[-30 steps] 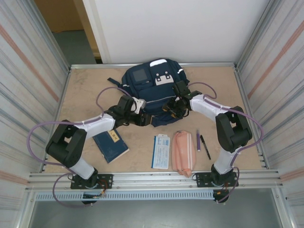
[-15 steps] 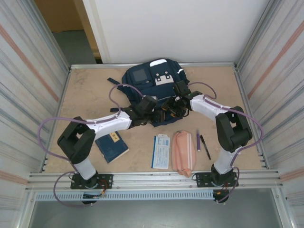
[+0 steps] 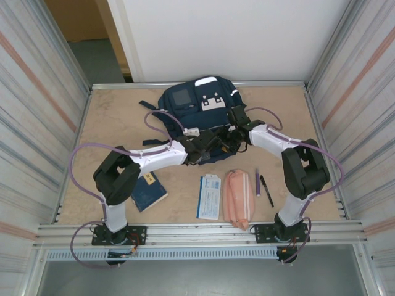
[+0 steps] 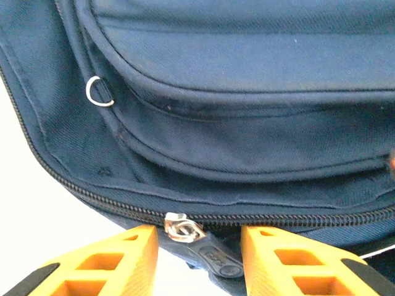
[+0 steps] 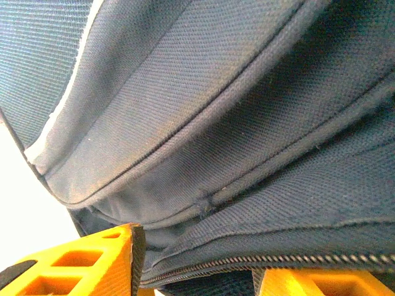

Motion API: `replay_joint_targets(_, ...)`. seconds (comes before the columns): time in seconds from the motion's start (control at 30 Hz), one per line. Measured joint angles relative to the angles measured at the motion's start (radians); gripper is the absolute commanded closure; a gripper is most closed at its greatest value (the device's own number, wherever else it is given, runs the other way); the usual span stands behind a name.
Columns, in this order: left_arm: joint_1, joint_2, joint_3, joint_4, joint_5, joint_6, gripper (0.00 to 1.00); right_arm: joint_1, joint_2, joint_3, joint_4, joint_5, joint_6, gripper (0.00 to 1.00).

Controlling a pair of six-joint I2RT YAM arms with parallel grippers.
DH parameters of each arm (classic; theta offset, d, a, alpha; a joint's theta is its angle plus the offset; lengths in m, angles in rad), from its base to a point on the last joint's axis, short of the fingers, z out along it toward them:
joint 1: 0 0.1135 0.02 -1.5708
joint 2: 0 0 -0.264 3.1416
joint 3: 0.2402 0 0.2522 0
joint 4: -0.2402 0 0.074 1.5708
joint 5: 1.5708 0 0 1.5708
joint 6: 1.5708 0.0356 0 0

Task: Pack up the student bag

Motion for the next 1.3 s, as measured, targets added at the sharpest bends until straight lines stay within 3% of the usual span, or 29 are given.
replay_joint_targets(0.37, 0.076, -0.060, -0.094, 0.109, 0.072, 0.096, 0.86, -0.031, 0.000, -0.001, 0.002, -0.044, -0.027, 0.51)
replay_joint_targets(0.53, 0.111, -0.118, -0.176, 0.140, 0.131, 0.127, 0.87, -0.037, 0.000, -0.005, 0.004, -0.057, -0.040, 0.51)
replay_joint_targets(0.6, 0.118, -0.137, -0.205, 0.154, 0.161, 0.133, 0.82, -0.037, 0.000, -0.007, 0.003, -0.057, -0.040, 0.51)
replay_joint_targets(0.67, 0.125, -0.154, -0.234, 0.175, 0.200, 0.136, 0.71, -0.038, 0.000, -0.007, 0.003, -0.060, -0.040, 0.51)
replay_joint_targets(0.9, 0.140, -0.169, -0.263, 0.226, 0.280, 0.168, 0.55, -0.038, 0.000, -0.007, 0.003, -0.064, -0.048, 0.51)
replay_joint_targets(1.3, 0.112, -0.169, -0.236, 0.252, 0.324, 0.241, 0.48, -0.038, 0.000, -0.007, 0.000, -0.068, -0.066, 0.51)
